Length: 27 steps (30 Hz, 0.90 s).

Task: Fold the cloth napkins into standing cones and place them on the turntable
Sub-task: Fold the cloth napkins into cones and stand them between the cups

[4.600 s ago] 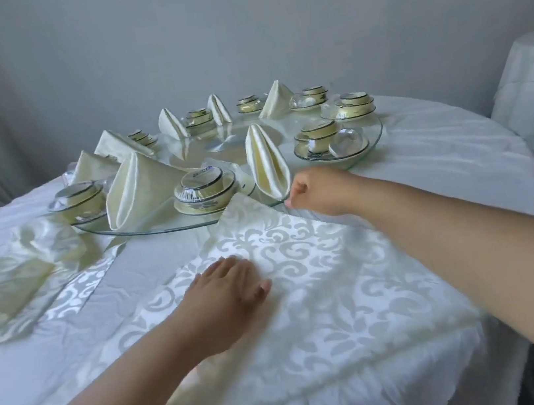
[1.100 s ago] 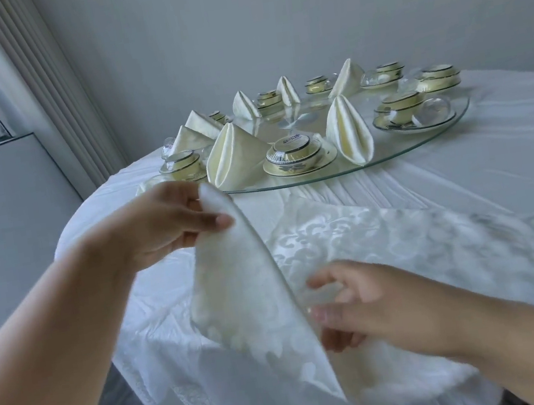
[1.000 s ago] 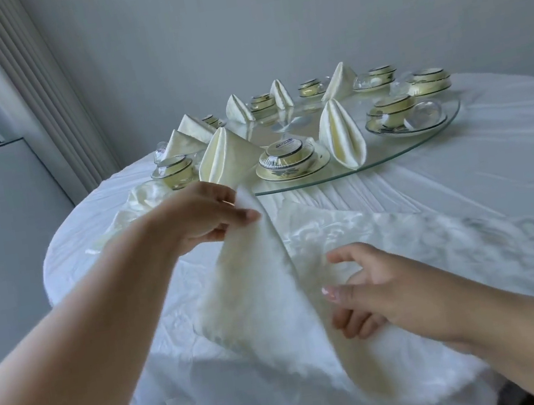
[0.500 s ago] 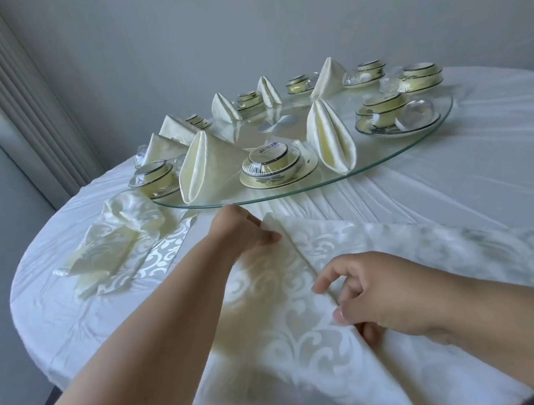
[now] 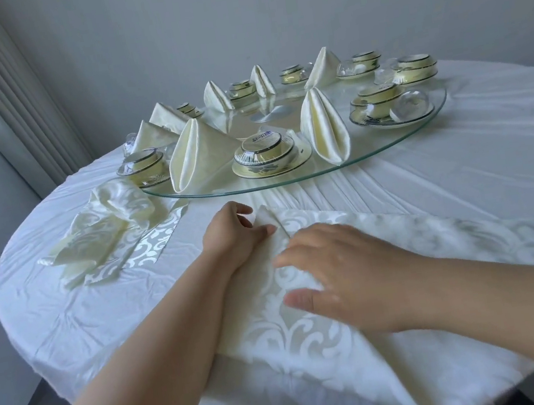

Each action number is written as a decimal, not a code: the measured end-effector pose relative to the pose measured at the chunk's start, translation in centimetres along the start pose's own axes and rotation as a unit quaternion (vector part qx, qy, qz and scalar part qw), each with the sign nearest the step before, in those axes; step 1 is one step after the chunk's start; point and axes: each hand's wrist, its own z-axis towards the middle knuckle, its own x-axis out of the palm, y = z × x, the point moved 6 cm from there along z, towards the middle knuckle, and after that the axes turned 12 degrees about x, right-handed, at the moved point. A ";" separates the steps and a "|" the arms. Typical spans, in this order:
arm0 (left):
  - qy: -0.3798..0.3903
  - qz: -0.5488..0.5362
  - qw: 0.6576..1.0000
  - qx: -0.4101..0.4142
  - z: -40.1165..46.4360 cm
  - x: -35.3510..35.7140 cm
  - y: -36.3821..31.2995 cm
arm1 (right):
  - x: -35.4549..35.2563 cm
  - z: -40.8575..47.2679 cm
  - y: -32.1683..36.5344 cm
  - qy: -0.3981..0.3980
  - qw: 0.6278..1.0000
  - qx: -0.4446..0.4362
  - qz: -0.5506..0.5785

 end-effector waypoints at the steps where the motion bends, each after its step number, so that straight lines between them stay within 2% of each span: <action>1: -0.002 0.001 1.000 0.000 -0.1 0.0 0.0 | 0.7 0.1 0.5 0.034 0.999 -0.031 -0.010; 5: -0.010 -0.002 1.000 -0.003 -0.3 -0.1 -0.1 | 3.6 -1.0 0.0 0.170 0.982 -0.064 -0.057; 9: -0.014 0.027 1.000 0.003 -0.5 -0.7 -0.6 | 4.7 -1.4 -0.6 0.182 0.975 -0.081 -0.102; 11: -0.043 0.098 0.991 0.074 -1.1 -2.4 -2.7 | 4.8 -1.2 -0.6 0.183 0.975 -0.082 -0.099; 13: -0.068 0.114 0.974 0.183 -2.8 -4.0 -5.5 | 4.9 -1.2 -0.7 0.181 0.975 -0.082 -0.102; 16: 0.017 0.101 0.969 0.226 -6.8 -3.6 -6.2 | 5.1 -1.2 -0.8 0.180 0.974 -0.081 -0.111; 18: 0.119 0.120 0.964 0.204 -8.7 -1.9 -4.3 | 5.2 -1.3 -0.8 0.188 0.972 -0.081 -0.116; 20: 0.177 0.180 0.952 0.174 -9.3 -0.7 -2.3 | 5.2 -1.3 -0.8 0.184 0.972 -0.081 -0.123; 22: 0.181 0.218 0.947 0.152 -8.9 -0.4 -1.7 | 5.1 -2.0 -0.4 0.175 0.971 -0.092 -0.133; 27: 0.184 0.252 0.937 0.156 -8.9 0.0 -1.8 | 4.9 -5.6 1.3 0.163 0.967 -0.167 -0.101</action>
